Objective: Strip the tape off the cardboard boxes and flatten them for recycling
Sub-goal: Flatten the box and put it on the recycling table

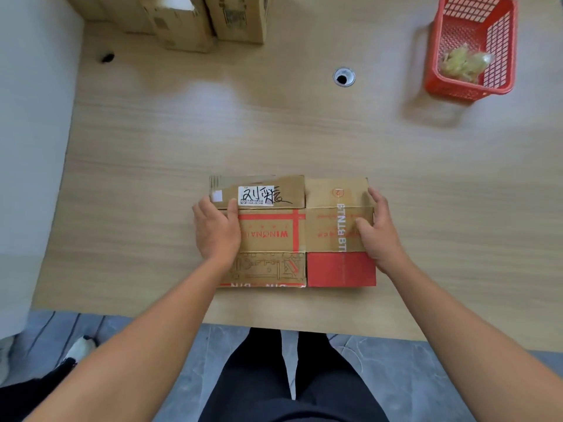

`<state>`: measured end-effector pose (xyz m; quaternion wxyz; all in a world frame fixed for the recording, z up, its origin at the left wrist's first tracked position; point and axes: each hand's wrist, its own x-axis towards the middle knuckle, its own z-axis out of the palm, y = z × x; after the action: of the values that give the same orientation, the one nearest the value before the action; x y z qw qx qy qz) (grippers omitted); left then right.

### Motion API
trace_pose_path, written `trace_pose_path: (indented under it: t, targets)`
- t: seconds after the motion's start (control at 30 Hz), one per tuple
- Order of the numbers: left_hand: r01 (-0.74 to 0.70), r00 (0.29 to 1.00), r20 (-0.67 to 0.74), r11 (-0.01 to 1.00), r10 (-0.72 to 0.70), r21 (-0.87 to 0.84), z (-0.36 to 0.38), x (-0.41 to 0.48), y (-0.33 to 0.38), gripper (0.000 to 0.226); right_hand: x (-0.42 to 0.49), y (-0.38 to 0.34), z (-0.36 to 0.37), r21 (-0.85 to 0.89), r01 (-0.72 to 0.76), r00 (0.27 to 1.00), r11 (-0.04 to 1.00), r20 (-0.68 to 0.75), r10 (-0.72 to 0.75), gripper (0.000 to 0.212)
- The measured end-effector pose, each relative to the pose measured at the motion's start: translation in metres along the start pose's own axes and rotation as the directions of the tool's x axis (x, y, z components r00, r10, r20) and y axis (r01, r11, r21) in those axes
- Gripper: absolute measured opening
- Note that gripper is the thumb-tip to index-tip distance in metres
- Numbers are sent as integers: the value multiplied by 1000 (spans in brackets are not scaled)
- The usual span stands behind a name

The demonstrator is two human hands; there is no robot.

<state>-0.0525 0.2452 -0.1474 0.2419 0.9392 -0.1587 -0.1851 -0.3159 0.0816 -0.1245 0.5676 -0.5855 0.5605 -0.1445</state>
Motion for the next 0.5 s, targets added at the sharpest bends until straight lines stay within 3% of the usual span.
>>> trace_pose_path:
  t: [0.17,0.23,0.3,0.4,0.5]
  targets:
    - [-125,991,61,981,117,149,7,-7,-8,88,-1,16,2,104,10,1000,994,-19,-8,58]
    - [-204,979,67,962,195,180,7,-8,-8,83,-2,19,4,-63,92,995,994,-27,-94,62]
    - [-306,948,162,926,275,221,10,-10,-11,76,-2,22,11,-336,144,979,931,-89,-184,63]
    - [-453,879,330,821,345,348,14,-10,-22,79,-7,24,30,-680,71,974,730,-110,-197,66]
    - [-504,856,357,756,374,417,17,-5,-26,88,-15,36,50,-839,108,986,533,23,-164,85]
